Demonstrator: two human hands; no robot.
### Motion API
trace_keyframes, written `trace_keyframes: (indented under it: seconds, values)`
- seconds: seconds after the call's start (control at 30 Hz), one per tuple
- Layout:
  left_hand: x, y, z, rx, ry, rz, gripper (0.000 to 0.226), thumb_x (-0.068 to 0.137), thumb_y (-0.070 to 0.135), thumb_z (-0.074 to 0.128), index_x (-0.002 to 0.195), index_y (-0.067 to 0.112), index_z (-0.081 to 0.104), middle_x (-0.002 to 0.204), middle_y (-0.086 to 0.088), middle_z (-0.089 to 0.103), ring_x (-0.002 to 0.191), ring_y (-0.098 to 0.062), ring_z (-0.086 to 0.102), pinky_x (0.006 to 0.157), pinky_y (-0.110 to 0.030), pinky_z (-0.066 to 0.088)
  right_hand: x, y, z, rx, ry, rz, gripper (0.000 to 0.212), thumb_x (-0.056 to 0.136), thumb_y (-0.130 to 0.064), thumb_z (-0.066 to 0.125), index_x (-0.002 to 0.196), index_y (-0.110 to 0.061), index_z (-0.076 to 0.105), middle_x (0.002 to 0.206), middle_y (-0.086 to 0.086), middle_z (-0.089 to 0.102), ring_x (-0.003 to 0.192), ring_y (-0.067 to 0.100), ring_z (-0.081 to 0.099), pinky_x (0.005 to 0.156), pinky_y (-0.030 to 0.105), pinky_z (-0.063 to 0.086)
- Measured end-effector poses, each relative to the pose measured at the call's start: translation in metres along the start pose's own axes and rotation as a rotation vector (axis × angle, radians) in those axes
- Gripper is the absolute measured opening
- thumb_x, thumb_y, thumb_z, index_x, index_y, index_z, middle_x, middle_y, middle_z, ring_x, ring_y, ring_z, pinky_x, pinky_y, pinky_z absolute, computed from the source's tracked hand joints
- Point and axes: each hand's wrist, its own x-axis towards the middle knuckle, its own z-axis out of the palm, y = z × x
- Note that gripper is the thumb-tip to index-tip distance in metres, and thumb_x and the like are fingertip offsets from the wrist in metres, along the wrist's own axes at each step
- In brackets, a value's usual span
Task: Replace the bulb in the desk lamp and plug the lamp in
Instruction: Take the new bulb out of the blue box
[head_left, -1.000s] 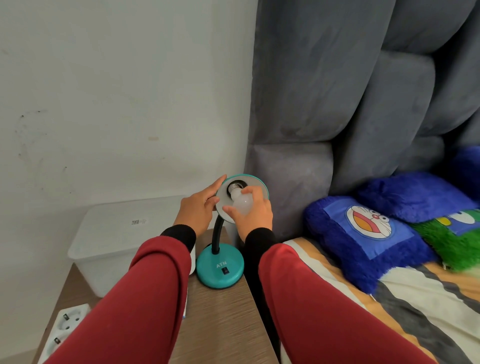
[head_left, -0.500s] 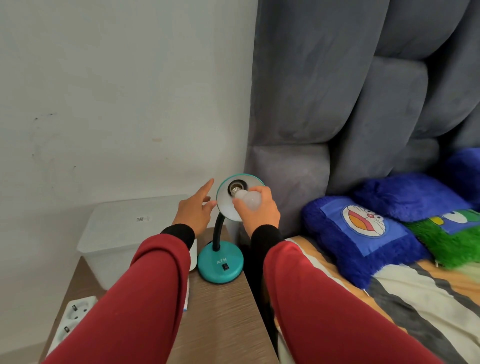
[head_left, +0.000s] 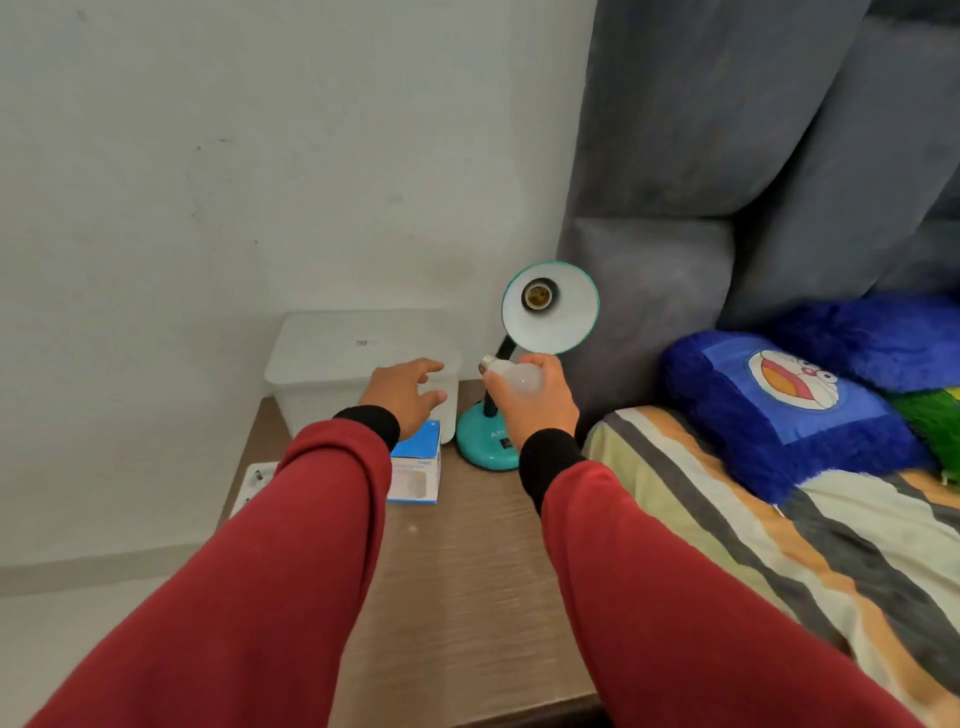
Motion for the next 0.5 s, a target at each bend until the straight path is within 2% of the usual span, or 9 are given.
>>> trace_keyframes:
  seconds: [0.07, 0.13, 0.3, 0.4, 0.5]
  values:
    - [-0.005, -0.018, 0.011, 0.028, -0.022, -0.016, 0.048, 0.093, 0.026, 0.055, 0.139, 0.02, 0.044, 0.138, -0.008, 0.052, 0.127, -0.023, 0.049, 0.107, -0.03, 0.034, -0.005, 0.017, 0.012, -0.006, -0.01, 0.025, 0.046, 0.074, -0.043, 0.067, 0.113, -0.024, 0.053, 0.113, 0.006, 0.061, 0.105, 0.025, 0.057, 0.092, 0.033, 0.047]
    - [-0.005, -0.035, 0.022, 0.058, -0.043, -0.022, 0.048, 0.093, 0.026, 0.055, 0.14, 0.02, 0.044, 0.141, -0.007, 0.05, 0.13, -0.023, 0.046, 0.108, -0.028, 0.032, -0.006, 0.035, 0.023, -0.013, -0.025, 0.052, 0.045, 0.077, -0.039, 0.068, 0.115, -0.021, 0.053, 0.107, 0.003, 0.059, 0.101, 0.022, 0.055, 0.085, 0.028, 0.044]
    - [-0.001, -0.072, 0.047, 0.058, -0.016, -0.028, 0.049, 0.092, 0.027, 0.056, 0.139, 0.021, 0.045, 0.144, -0.006, 0.045, 0.133, -0.021, 0.041, 0.109, -0.026, 0.027, 0.001, 0.077, 0.056, -0.028, -0.071, 0.15, 0.045, 0.078, -0.038, 0.068, 0.116, -0.022, 0.052, 0.1, -0.003, 0.049, 0.095, 0.017, 0.05, 0.079, 0.024, 0.036]
    - [0.0, -0.088, 0.057, -0.001, 0.016, -0.034, 0.049, 0.092, 0.028, 0.057, 0.139, 0.02, 0.045, 0.145, -0.003, 0.043, 0.135, -0.019, 0.038, 0.11, -0.025, 0.026, 0.005, 0.098, 0.074, -0.044, -0.097, 0.185, 0.044, 0.078, -0.034, 0.068, 0.116, -0.02, 0.051, 0.099, -0.004, 0.049, 0.098, 0.019, 0.051, 0.084, 0.024, 0.037]
    - [0.004, -0.099, 0.063, -0.051, 0.065, -0.011, 0.048, 0.091, 0.028, 0.059, 0.137, 0.018, 0.048, 0.145, -0.004, 0.043, 0.136, -0.018, 0.036, 0.111, -0.026, 0.025, 0.006, 0.113, 0.089, -0.018, -0.096, 0.234, 0.043, 0.076, -0.027, 0.067, 0.116, -0.021, 0.052, 0.109, 0.005, 0.058, 0.106, 0.026, 0.055, 0.096, 0.036, 0.044]
